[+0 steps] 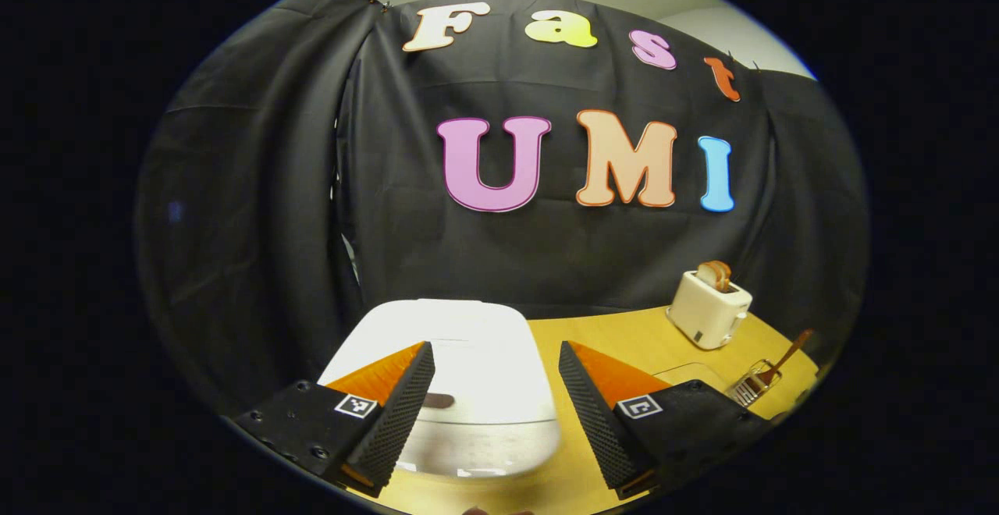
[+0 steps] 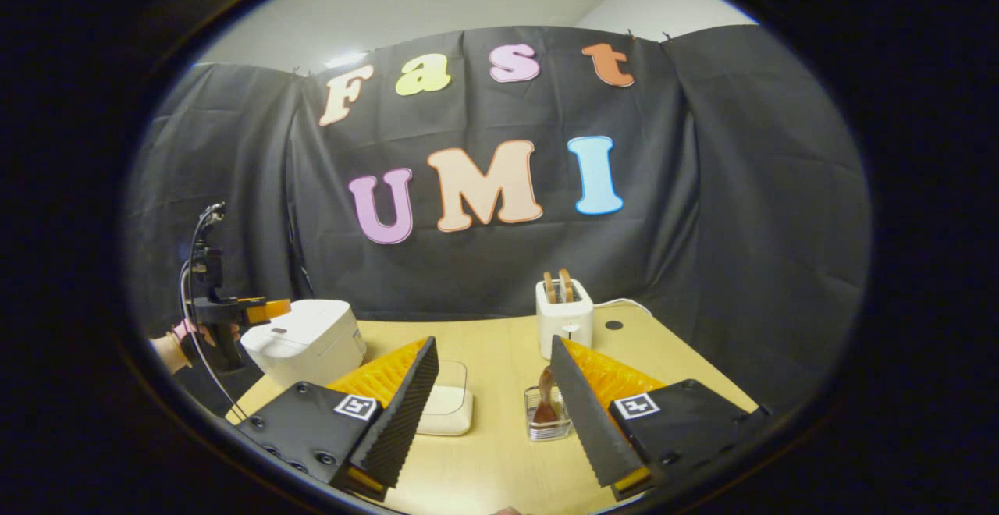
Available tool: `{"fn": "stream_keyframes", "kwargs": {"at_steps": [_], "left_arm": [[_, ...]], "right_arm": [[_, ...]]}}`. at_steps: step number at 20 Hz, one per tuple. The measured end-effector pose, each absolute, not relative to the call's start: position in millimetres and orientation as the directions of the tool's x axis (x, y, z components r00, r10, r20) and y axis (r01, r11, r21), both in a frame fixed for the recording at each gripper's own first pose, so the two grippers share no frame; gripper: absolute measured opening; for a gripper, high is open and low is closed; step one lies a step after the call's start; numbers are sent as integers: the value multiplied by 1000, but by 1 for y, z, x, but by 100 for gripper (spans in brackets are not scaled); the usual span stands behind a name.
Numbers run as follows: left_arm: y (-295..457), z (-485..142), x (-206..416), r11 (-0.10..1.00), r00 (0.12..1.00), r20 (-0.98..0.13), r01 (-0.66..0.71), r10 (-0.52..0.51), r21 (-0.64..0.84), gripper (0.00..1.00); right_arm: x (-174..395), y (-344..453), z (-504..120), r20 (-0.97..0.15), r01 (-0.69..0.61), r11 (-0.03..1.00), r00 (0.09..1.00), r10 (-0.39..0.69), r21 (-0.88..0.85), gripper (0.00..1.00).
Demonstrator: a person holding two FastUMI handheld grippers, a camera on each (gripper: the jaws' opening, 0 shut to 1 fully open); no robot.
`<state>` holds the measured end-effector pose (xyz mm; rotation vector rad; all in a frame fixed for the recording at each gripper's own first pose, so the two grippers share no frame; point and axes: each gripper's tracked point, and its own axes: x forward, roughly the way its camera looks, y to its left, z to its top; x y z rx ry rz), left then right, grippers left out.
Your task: Close the left gripper, press the button to open the rice cooker; take a wooden spoon from the chopstick holder with the right hand, scoop a spoonful of rice and pour it into the rice cooker, then put the wooden spoon back into the chopstick holder.
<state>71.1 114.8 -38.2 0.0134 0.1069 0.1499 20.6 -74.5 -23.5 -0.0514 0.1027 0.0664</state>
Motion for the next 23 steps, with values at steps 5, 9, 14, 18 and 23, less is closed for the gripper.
{"fn": "stream_keyframes", "kwargs": {"at_steps": [5,9,14,18,23], "left_arm": [[61,-53,28,985,981,-98,-165,169,48,95],[7,-81,13,994,984,-143,-96,102,47,95],[-34,-90,8,998,986,-157,-48,53,36,95],[-47,-84,8,999,989,-140,-31,37,43,95],[-55,-80,10,999,989,-145,-12,18,42,95]], "right_arm": [[6,-89,-41,-79,-93,992,993,86,-88,96],[-9,-94,-58,-88,-133,988,988,126,-83,95],[-21,-112,-56,-65,-126,987,991,120,-99,91],[-23,-124,-49,-41,-108,991,994,105,-84,95],[-25,-132,-45,-31,-83,995,996,81,-55,96]]}}
